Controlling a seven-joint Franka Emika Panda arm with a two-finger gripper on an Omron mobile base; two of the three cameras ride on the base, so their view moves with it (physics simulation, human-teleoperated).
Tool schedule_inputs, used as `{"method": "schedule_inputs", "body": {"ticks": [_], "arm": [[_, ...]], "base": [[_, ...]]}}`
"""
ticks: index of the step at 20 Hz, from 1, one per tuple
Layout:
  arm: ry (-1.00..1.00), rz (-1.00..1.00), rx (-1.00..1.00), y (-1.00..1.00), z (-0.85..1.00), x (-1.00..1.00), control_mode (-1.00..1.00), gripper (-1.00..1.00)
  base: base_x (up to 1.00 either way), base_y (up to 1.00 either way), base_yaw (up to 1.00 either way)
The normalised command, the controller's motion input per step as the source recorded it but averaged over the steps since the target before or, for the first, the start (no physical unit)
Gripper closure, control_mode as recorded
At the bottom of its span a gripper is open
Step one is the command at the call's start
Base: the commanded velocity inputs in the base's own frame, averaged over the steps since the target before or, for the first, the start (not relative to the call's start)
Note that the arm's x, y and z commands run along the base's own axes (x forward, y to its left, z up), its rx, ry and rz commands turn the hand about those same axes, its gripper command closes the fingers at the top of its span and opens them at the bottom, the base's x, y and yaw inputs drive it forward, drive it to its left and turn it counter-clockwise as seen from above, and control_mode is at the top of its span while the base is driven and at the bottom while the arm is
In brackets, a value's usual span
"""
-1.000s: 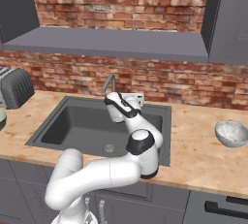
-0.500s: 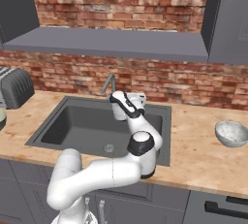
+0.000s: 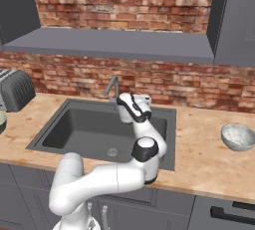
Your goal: Rinse each bowl for a few seconds and place them down in the sink or on the counter.
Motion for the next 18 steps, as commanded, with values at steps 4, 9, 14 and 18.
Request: {"method": "schedule_inputs", "body": {"ticks": [4, 9, 14, 18], "arm": [[0.00, 0.01, 0.02, 0.00, -0.10, 0.18, -1.00, 1.00], [0.00, 0.00, 0.00, -0.06, -0.12, 0.12, -1.00, 1.00], [0.00, 0.00, 0.01, -0.14, -0.09, 0.02, -1.00, 1.00], [0.02, -0.02, 0.00, -0.19, -0.10, 0.02, -1.00, 1.00]], "base": [[0.00, 0.00, 0.00], [0.00, 0.00, 0.00], [0.00, 0.00, 0.00], [0.00, 0.00, 0.00]]}}
